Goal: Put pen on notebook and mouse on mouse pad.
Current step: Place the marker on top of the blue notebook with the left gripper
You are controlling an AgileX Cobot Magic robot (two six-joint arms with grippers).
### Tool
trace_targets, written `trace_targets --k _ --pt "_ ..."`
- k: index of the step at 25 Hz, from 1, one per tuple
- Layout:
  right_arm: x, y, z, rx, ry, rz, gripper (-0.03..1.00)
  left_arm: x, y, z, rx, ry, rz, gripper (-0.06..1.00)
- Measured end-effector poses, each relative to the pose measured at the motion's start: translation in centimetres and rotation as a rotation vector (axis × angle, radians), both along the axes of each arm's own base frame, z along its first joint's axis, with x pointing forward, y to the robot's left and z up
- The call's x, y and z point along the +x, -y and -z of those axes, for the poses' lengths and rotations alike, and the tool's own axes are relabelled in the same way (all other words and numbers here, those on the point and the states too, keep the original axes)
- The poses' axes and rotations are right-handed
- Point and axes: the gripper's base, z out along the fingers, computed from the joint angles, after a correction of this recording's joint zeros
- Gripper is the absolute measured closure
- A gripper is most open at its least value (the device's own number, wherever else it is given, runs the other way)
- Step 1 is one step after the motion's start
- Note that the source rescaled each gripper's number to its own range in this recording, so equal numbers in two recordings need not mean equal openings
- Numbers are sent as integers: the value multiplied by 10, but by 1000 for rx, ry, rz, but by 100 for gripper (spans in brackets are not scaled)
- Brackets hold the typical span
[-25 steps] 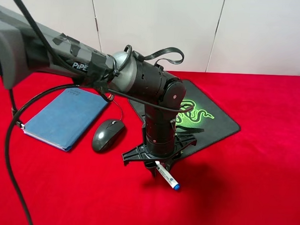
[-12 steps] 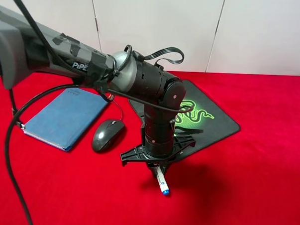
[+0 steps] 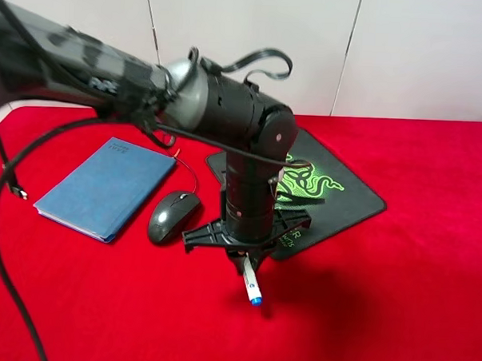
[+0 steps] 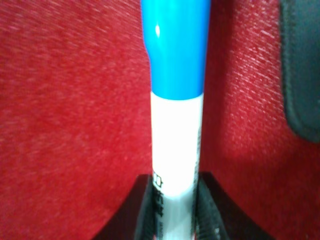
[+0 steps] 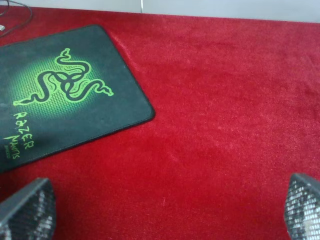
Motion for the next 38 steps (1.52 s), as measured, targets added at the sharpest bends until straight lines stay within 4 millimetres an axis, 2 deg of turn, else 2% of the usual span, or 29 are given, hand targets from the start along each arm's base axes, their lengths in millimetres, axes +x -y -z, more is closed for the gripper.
trace_targets --k 11,19,27,31,38 --pt "0 0 0 0 0 0 -3 -2 -14 -53 -6 90 215 94" --pt "0 0 0 0 0 0 -3 -7 -24 -82 -19 114 434 94" --pt "0 0 0 5 0 -3 -3 -7 -39 -110 4 182 543 94" --pt "0 -1 0 7 -1 -5 -3 -5 -56 -119 6 185 577 94" --pt "0 -1 0 10 -1 -6 -3 -2 -101 -127 19 178 601 94"
